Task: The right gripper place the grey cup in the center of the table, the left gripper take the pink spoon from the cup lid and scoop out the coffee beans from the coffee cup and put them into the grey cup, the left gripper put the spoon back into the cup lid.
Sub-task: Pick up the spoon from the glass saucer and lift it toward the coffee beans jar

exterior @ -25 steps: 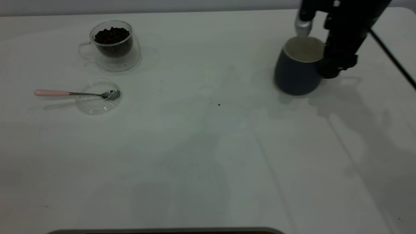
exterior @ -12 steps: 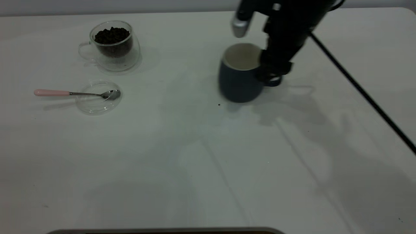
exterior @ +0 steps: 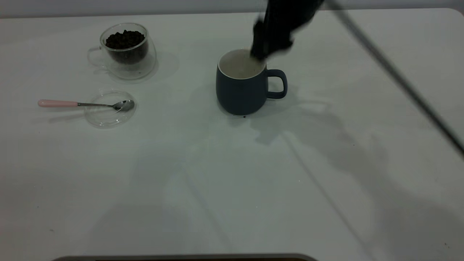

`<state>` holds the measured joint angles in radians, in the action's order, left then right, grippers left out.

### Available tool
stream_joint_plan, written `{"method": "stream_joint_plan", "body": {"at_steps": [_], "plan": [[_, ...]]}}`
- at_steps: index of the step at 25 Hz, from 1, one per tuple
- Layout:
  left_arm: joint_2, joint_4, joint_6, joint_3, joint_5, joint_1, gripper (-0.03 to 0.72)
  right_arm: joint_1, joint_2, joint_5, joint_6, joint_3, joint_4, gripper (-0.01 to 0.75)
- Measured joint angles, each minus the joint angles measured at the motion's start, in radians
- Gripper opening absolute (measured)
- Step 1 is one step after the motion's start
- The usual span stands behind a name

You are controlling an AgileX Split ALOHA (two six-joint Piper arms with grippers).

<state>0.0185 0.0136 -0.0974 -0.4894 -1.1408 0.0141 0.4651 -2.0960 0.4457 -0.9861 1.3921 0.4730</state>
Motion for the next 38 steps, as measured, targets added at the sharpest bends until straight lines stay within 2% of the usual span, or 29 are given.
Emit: {"method": "stream_joint_plan", "body": {"at_steps": [8, 11, 14, 20, 30, 33, 38], "plan": [[0.0, 0.0, 0.0, 0.0, 0.0, 0.0, 0.569, -0.026, 0.437, 0.45, 0.414, 0.0, -0.245, 0.595], [0.0, 0.0, 0.0, 0.0, 0.0, 0.0, 0.569, -0.026, 0.57, 0.632, 0.508, 0.0, -0.3, 0.594], [0.0, 0.0, 0.0, 0.0, 0.0, 0.0, 0.569, -0.026, 0.662, 0.761, 0.535, 0.0, -0.316, 0.594], [0.0, 0.0, 0.0, 0.0, 0.0, 0.0, 0.569, -0.026, 0.813, 0.788, 0.53, -0.065, -0.327, 0.594], [0.0, 0.0, 0.0, 0.0, 0.0, 0.0, 0.569, -0.031, 1.253, 0.79, 0.541, -0.503, -0.294, 0.592], [0.0, 0.0, 0.0, 0.0, 0.0, 0.0, 0.569, -0.081, 1.442, 0.787, 0.562, -0.615, -0.286, 0.592], [0.0, 0.0, 0.0, 0.0, 0.0, 0.0, 0.569, -0.226, 1.705, 0.771, 0.623, -0.712, -0.27, 0.591]]}}
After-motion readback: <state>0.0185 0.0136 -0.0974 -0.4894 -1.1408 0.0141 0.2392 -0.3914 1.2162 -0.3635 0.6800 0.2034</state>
